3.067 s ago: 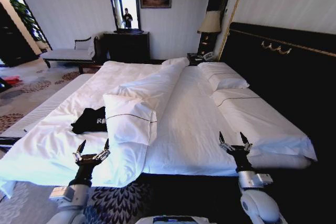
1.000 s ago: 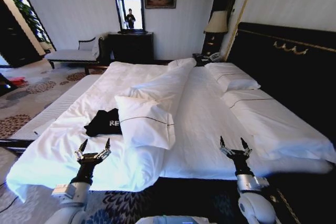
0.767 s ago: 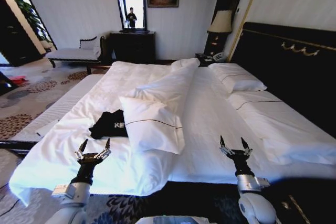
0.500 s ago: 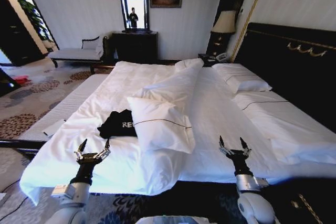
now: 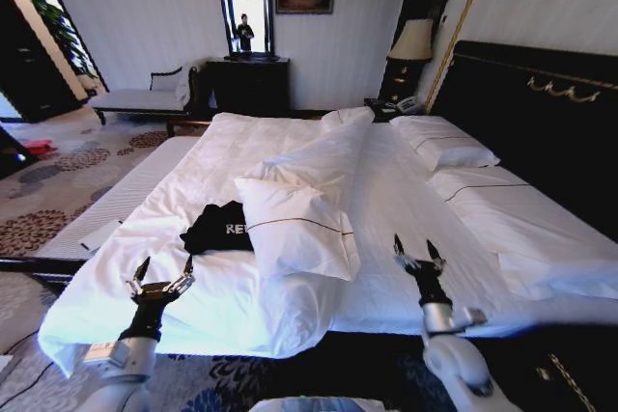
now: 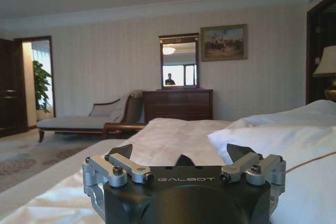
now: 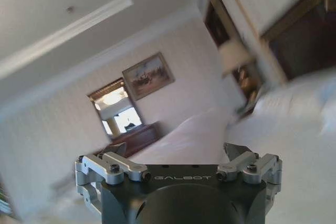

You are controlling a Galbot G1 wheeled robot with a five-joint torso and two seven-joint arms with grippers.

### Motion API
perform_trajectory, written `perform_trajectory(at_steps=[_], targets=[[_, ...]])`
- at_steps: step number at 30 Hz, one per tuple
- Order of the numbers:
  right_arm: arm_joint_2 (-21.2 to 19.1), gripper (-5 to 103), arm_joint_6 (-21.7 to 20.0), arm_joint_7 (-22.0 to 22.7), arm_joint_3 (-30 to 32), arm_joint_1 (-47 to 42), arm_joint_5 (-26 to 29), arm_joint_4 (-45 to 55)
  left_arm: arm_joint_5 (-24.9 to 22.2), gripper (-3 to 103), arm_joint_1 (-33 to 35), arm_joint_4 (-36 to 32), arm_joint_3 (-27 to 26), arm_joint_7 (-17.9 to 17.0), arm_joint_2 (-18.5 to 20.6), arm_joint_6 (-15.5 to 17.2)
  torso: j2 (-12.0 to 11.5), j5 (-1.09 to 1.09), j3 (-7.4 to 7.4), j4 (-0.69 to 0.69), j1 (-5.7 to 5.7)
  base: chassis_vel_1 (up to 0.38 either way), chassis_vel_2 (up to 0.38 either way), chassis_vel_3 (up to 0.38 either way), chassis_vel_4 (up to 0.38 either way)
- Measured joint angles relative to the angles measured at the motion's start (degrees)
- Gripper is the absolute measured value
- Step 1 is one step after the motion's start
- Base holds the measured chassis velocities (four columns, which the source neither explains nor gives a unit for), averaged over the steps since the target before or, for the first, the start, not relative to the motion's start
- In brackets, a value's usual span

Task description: Fold the clothes on the bed.

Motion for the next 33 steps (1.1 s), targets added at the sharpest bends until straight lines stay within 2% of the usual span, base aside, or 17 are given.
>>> perform_trajectory(at_steps=[1,5,7,12,14,16,18,19,23,33], targets=[[-1.87,100,-2.80,3.28,-1.48,2.54,6.51,2.24,0.18,100,0.30,0.10,-0.43,0.00,-0.09,-0.32,0.00,0.01,0.00,0.01,0.00,0.000,0.000,0.000,0.000],[-4.71,100,-6.41,7.67,-4.18,6.86,13.20,3.46,0.45,100,0.67,0.19,-1.24,0.00,-0.27,-0.60,0.00,0.02,0.00,-0.01,0.00,0.000,0.000,0.000,0.000],[-6.88,100,-10.10,12.93,-6.97,11.68,20.21,3.65,0.71,100,1.07,0.13,-1.86,0.01,-0.58,-0.64,-0.01,0.05,0.01,-0.02,0.01,0.000,0.000,0.000,0.000],[-9.28,100,-13.28,15.68,-11.86,19.71,26.75,1.87,1.70,100,1.90,-0.04,-2.63,0.02,-1.35,-0.82,0.00,0.03,0.00,-0.01,0.01,0.000,0.000,0.000,0.000],[-9.49,100,-13.90,16.07,-13.26,21.82,28.05,1.29,1.94,100,2.12,-0.05,-2.83,0.02,-1.61,-0.92,0.00,0.02,0.00,-0.02,0.00,0.000,0.000,0.000,0.000],[-9.50,100,-15.39,16.89,-17.47,26.54,29.48,-0.83,2.51,100,2.56,-0.07,-3.21,0.02,-2.28,-1.16,0.00,0.03,0.00,0.01,0.00,0.000,0.000,0.000,0.000],[-9.48,100,-15.63,16.98,-18.50,27.52,29.48,-1.44,2.61,100,2.66,-0.08,-3.24,0.01,-2.42,-1.17,-0.01,0.03,0.01,-0.01,0.00,0.000,0.000,0.000,0.000],[-9.46,100,-16.26,17.34,-21.60,30.10,29.44,-3.23,2.89,100,3.00,-0.33,-3.24,0.01,-2.85,-1.18,-0.01,0.04,0.01,-0.01,0.01,0.000,0.000,0.000,0.000],[-9.25,100,-17.07,18.19,-26.11,34.68,29.45,-7.01,3.58,100,3.36,-0.61,-3.30,0.01,-3.52,-1.22,0.00,0.03,0.00,-0.01,0.00,0.000,0.000,0.000,0.000],[-6.44,100,-17.53,18.53,-33.64,44.47,29.60,-14.36,3.70,100,3.55,0.12,-4.90,-0.06,-4.17,-1.76,-0.01,0.02,0.01,0.00,0.01,0.000,0.000,0.000,0.000]])
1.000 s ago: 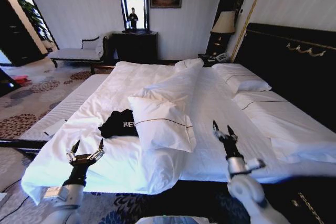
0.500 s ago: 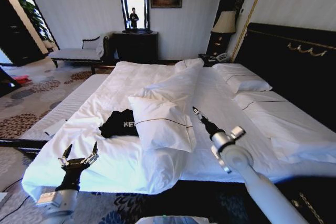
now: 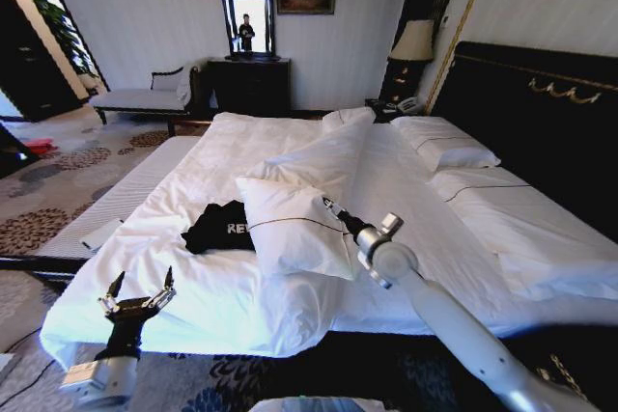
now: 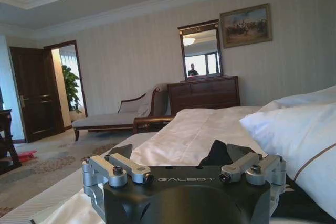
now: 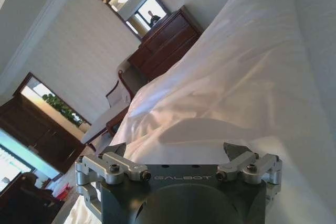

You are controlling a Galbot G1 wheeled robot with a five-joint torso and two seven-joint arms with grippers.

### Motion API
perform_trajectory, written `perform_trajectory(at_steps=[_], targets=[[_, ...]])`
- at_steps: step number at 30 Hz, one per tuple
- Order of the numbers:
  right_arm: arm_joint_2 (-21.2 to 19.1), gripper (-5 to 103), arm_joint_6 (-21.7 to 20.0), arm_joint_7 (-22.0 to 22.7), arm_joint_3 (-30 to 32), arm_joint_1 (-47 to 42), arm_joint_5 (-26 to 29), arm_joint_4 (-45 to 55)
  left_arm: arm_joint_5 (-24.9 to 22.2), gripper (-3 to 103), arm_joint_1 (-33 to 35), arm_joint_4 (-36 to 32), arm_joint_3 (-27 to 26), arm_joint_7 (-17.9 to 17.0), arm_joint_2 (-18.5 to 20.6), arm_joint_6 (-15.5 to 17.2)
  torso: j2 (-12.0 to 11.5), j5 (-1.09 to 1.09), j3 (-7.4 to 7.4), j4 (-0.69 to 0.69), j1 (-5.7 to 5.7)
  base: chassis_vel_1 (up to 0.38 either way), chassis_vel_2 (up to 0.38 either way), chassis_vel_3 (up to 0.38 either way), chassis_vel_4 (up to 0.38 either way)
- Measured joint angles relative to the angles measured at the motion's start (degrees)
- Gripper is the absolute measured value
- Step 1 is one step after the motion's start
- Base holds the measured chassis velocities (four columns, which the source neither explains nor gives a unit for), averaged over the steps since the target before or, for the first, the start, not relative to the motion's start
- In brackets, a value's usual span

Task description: Fold the clothes on the bed.

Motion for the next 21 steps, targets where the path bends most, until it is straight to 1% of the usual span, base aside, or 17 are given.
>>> perform_trajectory(at_steps=[8,13,19,20,21], targets=[[2.77,100,0.02,0.09,-4.80,4.76,-0.11,-3.35,-0.18,100,-0.39,0.82,-0.55,-0.14,-0.04,-0.16,0.00,0.00,-0.01,0.00,0.00,0.000,0.000,0.000,0.000],[4.29,100,0.15,0.35,-6.46,6.42,0.89,-5.75,-0.38,100,-0.72,1.52,-0.86,-0.26,0.22,-0.16,0.00,0.00,-0.01,0.00,0.00,0.000,0.000,0.000,0.000],[4.77,100,0.09,0.41,-8.04,7.69,1.40,-6.43,-0.69,100,-1.04,2.23,-1.17,-0.33,0.33,-0.20,0.00,0.00,-0.01,-0.01,0.00,0.000,0.000,0.000,0.000],[4.89,102,0.08,0.41,-8.45,8.01,1.40,-6.59,-0.71,100,-1.12,2.41,-1.21,-0.35,0.33,-0.26,0.00,0.00,-0.01,-0.02,-0.01,0.000,0.000,0.000,0.000],[5.05,102,0.08,0.41,-8.85,8.38,1.40,-6.78,-0.72,100,-1.18,2.54,-1.23,-0.36,0.32,-0.31,0.00,0.00,-0.01,-0.02,0.00,0.000,0.000,0.000,0.000]])
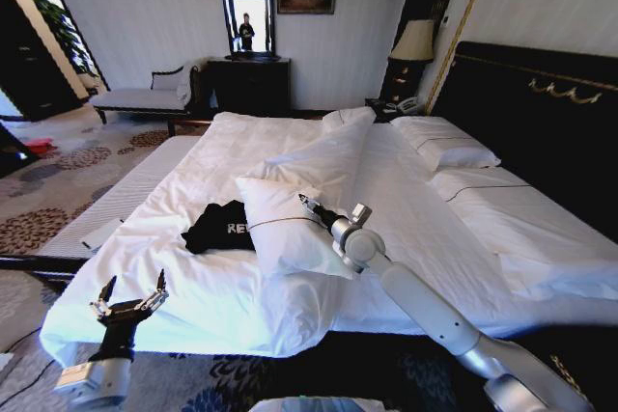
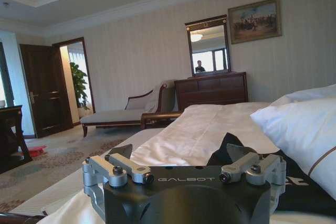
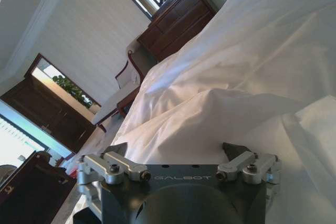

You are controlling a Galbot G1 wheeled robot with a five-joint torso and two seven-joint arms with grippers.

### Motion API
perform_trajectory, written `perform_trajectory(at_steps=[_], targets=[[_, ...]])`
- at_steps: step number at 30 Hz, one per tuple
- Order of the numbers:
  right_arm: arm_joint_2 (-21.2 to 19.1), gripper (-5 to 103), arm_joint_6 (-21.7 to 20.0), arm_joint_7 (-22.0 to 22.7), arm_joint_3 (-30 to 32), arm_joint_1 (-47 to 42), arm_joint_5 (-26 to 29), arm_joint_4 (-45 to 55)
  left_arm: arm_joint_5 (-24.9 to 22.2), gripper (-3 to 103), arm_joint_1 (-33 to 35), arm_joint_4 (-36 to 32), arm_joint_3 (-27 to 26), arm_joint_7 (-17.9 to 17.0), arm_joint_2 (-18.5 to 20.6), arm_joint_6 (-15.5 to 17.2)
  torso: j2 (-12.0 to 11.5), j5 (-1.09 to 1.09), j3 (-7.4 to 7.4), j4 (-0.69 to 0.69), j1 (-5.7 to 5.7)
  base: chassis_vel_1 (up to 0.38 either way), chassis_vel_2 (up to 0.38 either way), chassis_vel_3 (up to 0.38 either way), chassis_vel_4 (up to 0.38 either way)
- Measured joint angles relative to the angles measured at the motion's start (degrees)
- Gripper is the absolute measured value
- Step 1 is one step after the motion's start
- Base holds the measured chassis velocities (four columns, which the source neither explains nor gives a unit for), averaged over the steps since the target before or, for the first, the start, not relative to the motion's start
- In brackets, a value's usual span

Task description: Fold the clothes on the bed.

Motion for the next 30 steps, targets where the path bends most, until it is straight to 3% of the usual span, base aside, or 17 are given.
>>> perform_trajectory(at_steps=[8,12,13,17,21,27,30], targets=[[1.20,84,-0.09,0.00,-2.57,2.25,0.11,-1.25,-0.12,100,-0.18,0.44,-0.34,-0.05,-0.11,-0.29,0.00,0.00,0.00,0.01,0.00,0.000,0.000,0.000,0.000],[1.74,63,-0.18,0.00,-3.47,2.69,-0.51,-2.31,-0.28,100,-0.20,0.62,-0.65,-0.07,-0.14,-0.45,0.00,0.00,0.00,0.01,0.00,0.000,0.000,0.000,0.000],[1.74,63,-0.18,0.00,-3.47,2.69,-0.51,-2.31,-0.28,100,-0.20,0.62,-0.65,-0.07,-0.14,-0.45,0.00,0.00,0.00,0.01,0.00,0.000,0.000,0.000,0.000],[1.88,47,-0.10,-0.04,-3.33,2.42,-0.94,-2.46,-0.33,100,-0.17,0.66,-0.82,-0.10,-0.22,-0.62,0.00,0.00,0.00,0.01,0.00,0.000,0.000,0.000,0.000],[1.73,35,0.76,-0.58,-2.59,1.77,-1.95,-1.95,-0.54,100,-0.05,0.34,-0.96,-0.13,-0.26,-0.64,0.00,0.01,0.00,0.01,-0.01,0.000,0.000,0.000,0.000],[1.66,8,4.38,-3.33,1.45,-1.70,-3.59,0.32,-0.83,100,-0.09,0.20,-1.03,-0.17,-0.31,-0.66,0.00,0.01,0.00,0.02,-0.01,0.000,0.000,0.000,0.000],[1.67,3,6.19,-4.92,4.08,-3.85,-4.23,1.47,-0.83,100,-0.17,0.21,-0.90,-0.19,-0.34,-0.69,0.00,0.01,0.00,0.02,-0.01,0.000,0.000,0.000,0.000]])
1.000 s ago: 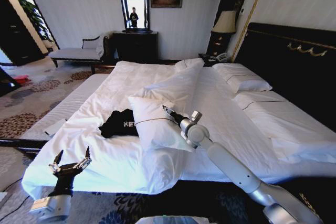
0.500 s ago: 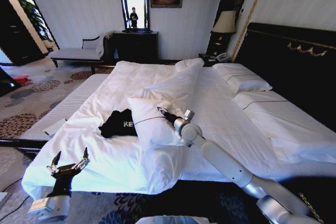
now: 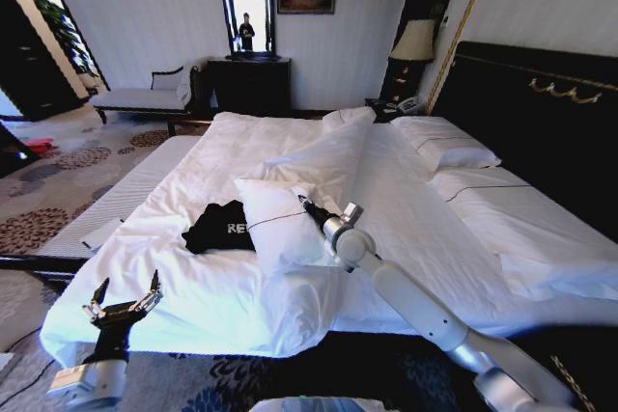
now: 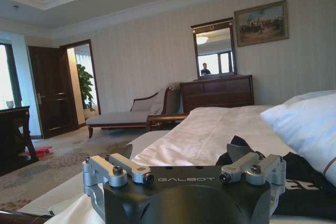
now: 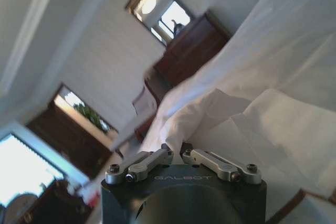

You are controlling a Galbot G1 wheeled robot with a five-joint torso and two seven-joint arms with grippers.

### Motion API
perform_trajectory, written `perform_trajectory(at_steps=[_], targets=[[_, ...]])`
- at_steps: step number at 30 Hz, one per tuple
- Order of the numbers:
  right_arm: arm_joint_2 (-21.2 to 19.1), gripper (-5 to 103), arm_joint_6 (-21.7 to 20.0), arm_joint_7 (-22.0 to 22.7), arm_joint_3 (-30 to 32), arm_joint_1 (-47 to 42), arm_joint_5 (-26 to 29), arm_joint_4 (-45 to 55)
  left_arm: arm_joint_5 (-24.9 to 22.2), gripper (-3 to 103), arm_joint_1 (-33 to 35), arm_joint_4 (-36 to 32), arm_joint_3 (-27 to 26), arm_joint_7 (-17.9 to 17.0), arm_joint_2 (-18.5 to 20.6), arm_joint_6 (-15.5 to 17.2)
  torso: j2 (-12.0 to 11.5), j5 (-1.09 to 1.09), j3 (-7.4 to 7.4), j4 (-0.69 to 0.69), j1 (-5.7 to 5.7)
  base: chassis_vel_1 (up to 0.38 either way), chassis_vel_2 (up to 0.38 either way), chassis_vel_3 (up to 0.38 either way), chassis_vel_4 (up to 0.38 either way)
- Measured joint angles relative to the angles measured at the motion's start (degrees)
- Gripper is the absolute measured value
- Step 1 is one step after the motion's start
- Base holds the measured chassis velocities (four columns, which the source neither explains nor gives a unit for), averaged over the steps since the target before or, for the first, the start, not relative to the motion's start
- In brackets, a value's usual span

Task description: Fold the clothes on the bed.

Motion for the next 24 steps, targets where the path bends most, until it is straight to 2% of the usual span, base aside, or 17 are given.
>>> perform_trajectory(at_steps=[11,13,15,16,17,19,24], targets=[[-2.81,1,8.43,-7.82,16.19,-15.34,-3.56,7.01,0.17,100,-0.49,-0.06,1.46,-0.07,0.13,-0.02,0.00,0.01,-0.01,-0.04,0.00,0.000,0.000,0.000,0.000],[-2.95,1,8.75,-8.01,17.61,-16.40,-3.56,7.70,0.25,100,-0.54,-0.06,1.69,-0.06,0.13,-0.03,0.00,0.02,-0.01,-0.02,0.00,0.000,0.000,0.000,0.000],[-3.19,1,9.81,-8.72,24.98,-21.79,-3.48,12.27,0.40,100,-0.81,-0.02,2.46,-0.07,0.24,-0.09,0.00,-0.01,-0.01,-0.02,0.00,0.000,0.000,0.000,0.000],[-3.19,1,9.81,-8.72,24.98,-21.79,-3.48,12.27,0.40,100,-0.81,-0.02,2.46,-0.07,0.24,-0.09,0.00,-0.01,-0.01,-0.02,0.00,0.000,0.000,0.000,0.000],[-3.13,1,10.40,-9.15,28.60,-24.98,-3.93,14.73,0.37,100,-1.02,-0.01,2.77,-0.11,0.43,-0.11,0.00,0.00,-0.01,-0.02,0.00,0.000,0.000,0.000,0.000],[-2.95,1,11.24,-9.43,31.83,-28.22,-5.07,16.96,0.24,100,-1.20,-0.05,3.02,-0.09,0.60,-0.11,0.01,0.00,-0.01,-0.02,0.00,0.000,0.000,0.000,0.000],[-1.46,1,13.99,-9.65,39.06,-37.60,-11.05,21.07,-0.20,100,-1.86,-0.12,4.00,-0.16,1.15,-0.11,0.01,0.00,-0.01,-0.02,0.00,0.000,0.000,0.000,0.000]])
